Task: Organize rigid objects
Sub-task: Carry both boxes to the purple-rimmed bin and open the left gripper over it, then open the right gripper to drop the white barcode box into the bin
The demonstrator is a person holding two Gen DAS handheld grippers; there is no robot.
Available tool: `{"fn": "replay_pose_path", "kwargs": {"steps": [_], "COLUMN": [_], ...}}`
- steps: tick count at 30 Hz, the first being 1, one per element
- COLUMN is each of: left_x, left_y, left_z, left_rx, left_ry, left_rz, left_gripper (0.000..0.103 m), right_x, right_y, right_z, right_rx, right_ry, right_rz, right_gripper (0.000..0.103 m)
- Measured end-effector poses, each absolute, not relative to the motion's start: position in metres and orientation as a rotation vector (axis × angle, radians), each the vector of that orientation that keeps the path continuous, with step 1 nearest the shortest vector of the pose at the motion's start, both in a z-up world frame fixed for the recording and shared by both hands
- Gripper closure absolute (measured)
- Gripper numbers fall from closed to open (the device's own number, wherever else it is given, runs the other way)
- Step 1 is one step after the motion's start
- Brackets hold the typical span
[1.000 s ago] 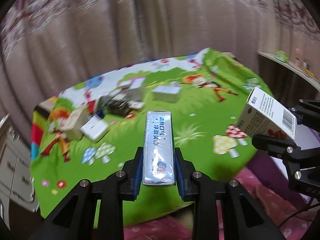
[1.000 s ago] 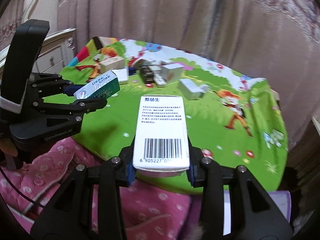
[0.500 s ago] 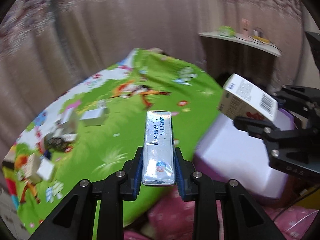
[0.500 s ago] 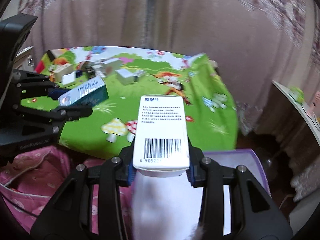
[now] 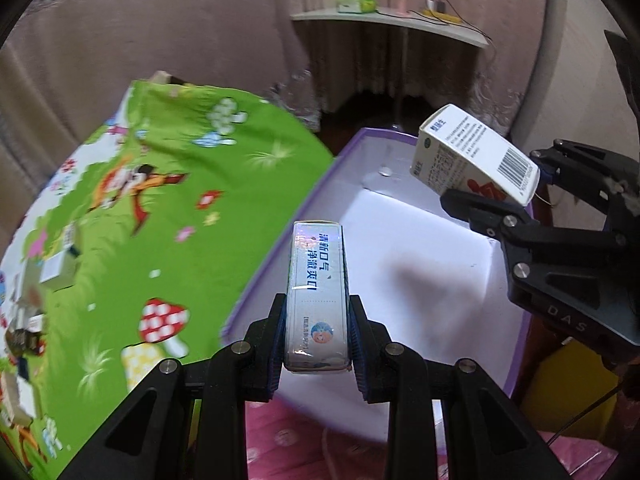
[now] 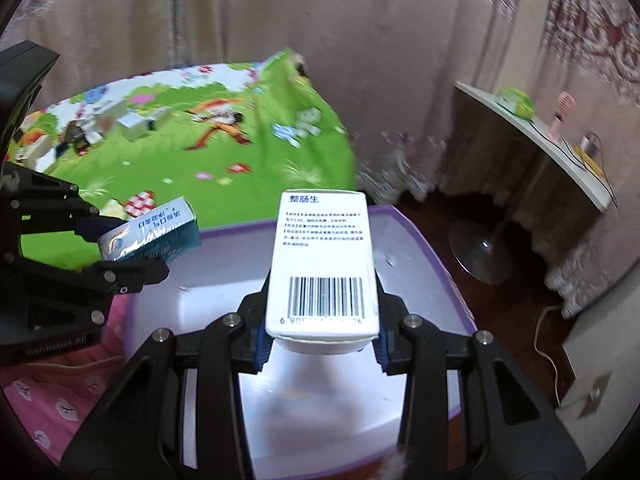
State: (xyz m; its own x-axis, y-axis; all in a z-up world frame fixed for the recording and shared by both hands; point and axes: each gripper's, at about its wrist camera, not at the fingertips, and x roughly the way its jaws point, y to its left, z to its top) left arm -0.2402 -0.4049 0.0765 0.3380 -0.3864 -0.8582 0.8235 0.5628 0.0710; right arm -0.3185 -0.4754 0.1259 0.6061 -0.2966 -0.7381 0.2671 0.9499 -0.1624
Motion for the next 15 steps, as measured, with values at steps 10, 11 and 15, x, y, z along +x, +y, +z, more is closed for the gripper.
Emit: {"fn": "replay_pose_path", "kwargs": {"steps": [10, 11, 15], "left_x": [-0.237, -0.234, -0.213], "left_y": [-0.396, -0.391, -0.357], "left_z": [0.071, 0.073, 0.079], "left_rx": [0.405, 0.390, 0.334], "left_ry": [0.938, 0.929, 0.900], "left_rz": [-0.984, -0.969, -0.881], "left_gripper": [0.037, 0.032, 0.031], "right_x": [-0.320, -0.318, -0.307], "right_y": [-0.497, -0.497, -0.479], "right_z": [0.119, 0.120, 0.129], "right_rx": [-0.031, -0.033, -0.062], "right_ry": [0.916, 0.912, 0.892], "right_rz": [-0.454, -0.452, -0.406], "right_gripper": [0.027, 0.026, 0.025]}}
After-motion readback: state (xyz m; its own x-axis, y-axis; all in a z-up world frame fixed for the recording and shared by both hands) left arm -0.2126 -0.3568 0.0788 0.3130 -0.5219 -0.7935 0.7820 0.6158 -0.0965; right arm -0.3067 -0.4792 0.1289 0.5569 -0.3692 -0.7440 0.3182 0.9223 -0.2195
